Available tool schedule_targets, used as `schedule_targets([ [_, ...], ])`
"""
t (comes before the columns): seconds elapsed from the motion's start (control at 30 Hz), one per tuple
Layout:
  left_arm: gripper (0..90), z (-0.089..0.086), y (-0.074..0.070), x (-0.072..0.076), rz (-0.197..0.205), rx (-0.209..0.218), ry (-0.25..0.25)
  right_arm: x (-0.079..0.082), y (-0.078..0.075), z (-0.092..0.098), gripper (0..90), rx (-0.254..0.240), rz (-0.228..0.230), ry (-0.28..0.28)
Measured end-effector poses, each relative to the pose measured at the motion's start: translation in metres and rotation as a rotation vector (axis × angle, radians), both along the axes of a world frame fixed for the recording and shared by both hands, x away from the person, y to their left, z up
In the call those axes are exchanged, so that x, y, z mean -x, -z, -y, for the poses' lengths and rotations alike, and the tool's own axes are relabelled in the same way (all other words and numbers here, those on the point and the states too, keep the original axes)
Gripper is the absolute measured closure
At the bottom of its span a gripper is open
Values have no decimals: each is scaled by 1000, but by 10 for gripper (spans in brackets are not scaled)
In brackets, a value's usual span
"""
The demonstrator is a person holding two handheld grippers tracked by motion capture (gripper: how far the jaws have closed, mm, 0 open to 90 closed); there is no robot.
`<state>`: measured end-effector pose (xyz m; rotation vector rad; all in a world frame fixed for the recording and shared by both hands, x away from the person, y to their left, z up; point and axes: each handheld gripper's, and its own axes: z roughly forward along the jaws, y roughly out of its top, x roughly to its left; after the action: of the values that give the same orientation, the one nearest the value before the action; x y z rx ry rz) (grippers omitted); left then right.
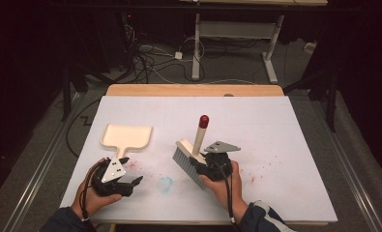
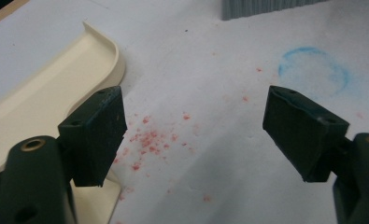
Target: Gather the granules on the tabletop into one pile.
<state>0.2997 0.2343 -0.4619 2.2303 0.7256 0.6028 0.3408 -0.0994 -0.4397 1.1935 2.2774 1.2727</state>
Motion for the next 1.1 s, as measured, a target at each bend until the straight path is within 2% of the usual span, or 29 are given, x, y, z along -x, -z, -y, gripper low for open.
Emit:
schedule_targets([
  [0.1,205,0,0,0,-3,-2,2,3,-3,6,672,6,4,12],
  [0.2,205,1,0,0,-1,-4,5,5,-9,10,673,10,28,14],
  [0.3,205,1,0,0,-1,-5,6,7,-15,13,673,-6,33,-12],
  [0.47,205,1,0,0,1,-3,6,6,-33,24,672,-15,76,-67],
  [0.6,205,0,0,0,1,-4,6,-4,-45,39,673,53,137,-95],
  [0.67,204,0,0,0,1,-6,4,-14,-46,46,672,83,178,-140],
  [0.7,204,1,0,-1,1,-8,5,-20,-46,49,673,100,198,-135],
  [0.73,204,1,0,-1,1,-8,5,-26,-45,52,672,118,215,-158],
  [0.87,205,1,1,-2,0,-9,-1,-51,-33,53,672,203,276,-269],
  [0.97,205,2,1,-3,-1,-19,-3,-67,-25,47,672,245,334,-305],
  [1.03,206,2,2,-3,-1,-24,-3,-76,-18,40,672,259,351,-330],
  [1.1,206,3,3,-4,-3,-26,-1,-84,-10,32,672,297,379,-359],
])
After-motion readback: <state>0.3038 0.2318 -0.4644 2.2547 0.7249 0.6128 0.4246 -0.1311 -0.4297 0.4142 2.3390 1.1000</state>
